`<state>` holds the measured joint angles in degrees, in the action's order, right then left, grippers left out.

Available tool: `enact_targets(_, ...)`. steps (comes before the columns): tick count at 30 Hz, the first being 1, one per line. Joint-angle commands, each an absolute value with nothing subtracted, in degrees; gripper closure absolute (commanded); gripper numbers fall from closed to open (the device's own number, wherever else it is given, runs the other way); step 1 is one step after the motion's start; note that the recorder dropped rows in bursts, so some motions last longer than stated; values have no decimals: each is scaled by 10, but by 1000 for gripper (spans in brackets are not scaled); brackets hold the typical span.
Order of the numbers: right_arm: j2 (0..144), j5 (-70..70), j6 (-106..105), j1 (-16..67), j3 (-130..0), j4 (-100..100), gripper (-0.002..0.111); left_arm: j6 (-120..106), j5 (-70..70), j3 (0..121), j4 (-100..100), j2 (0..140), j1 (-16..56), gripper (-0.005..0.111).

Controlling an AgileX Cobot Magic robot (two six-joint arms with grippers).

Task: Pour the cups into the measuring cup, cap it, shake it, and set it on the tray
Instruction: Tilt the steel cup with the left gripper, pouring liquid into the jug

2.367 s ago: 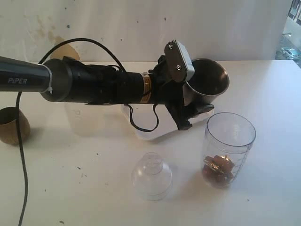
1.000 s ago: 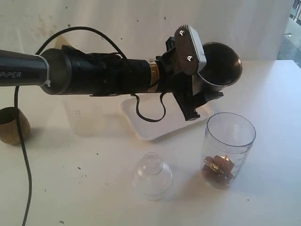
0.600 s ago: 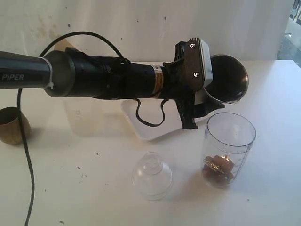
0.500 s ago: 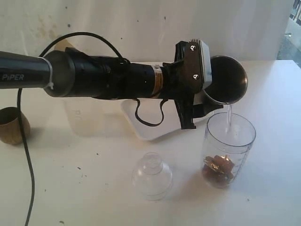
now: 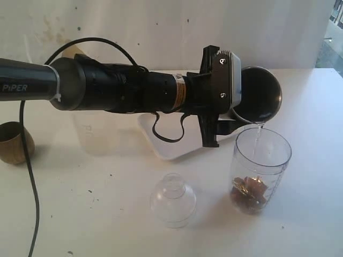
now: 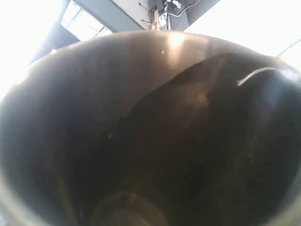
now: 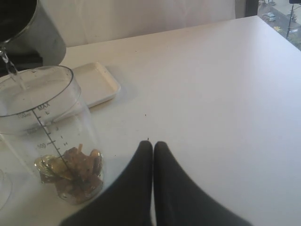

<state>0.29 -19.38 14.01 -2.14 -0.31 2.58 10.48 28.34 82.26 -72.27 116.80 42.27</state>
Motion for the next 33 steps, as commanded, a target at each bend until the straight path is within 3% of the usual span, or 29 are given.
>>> enact_targets(1,0,-193,138,-24,0,29,108,85,289,831,-707,1153,424,107)
enact_targets(33,0,-193,138,-24,0,29,108,-204,244,834,-605,1153,430,107)
